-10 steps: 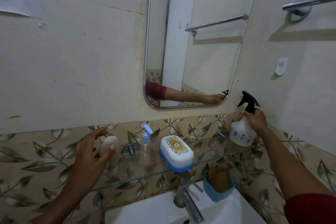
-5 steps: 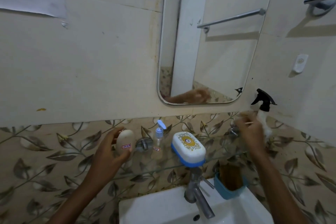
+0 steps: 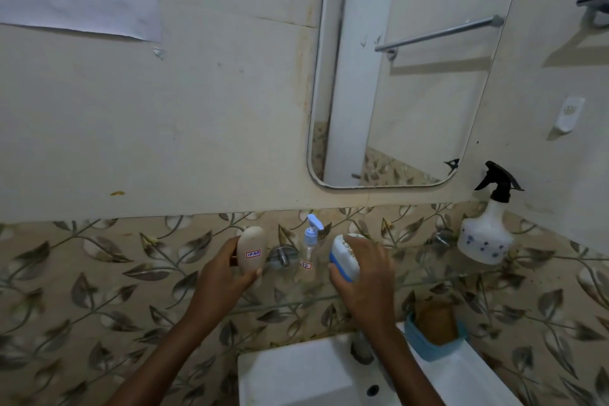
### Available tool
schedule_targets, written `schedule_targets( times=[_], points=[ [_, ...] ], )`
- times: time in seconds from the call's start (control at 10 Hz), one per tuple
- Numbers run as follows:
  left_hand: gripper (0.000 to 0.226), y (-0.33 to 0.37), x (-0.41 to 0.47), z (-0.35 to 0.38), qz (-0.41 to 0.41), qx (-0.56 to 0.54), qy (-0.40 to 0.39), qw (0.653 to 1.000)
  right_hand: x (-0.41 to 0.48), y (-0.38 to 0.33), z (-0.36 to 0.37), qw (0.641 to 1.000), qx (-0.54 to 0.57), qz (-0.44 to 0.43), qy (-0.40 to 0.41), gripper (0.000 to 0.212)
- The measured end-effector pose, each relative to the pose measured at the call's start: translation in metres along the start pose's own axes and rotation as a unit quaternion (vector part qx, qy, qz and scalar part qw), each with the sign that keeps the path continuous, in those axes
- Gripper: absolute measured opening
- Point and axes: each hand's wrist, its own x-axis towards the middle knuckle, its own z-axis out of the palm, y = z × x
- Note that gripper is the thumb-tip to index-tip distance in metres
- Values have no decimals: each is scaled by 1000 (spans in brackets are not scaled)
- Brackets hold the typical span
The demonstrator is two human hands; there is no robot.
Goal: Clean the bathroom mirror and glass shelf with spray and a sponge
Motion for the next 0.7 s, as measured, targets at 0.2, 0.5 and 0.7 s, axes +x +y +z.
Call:
schedule_targets(
  times=[0.2,0.5,0.7],
  points=[
    [70,3,-6,0,6,-11,8,1000,0,-34,44,982,105,144,-70,74],
    [79,3,-10,-8,-19,-50,4,999,-5,-34,66,975,157,156,-6,17],
    [66,5,-16,-11,16,-28,33,999,-16,-33,64,983,145,106,45,31]
  ],
)
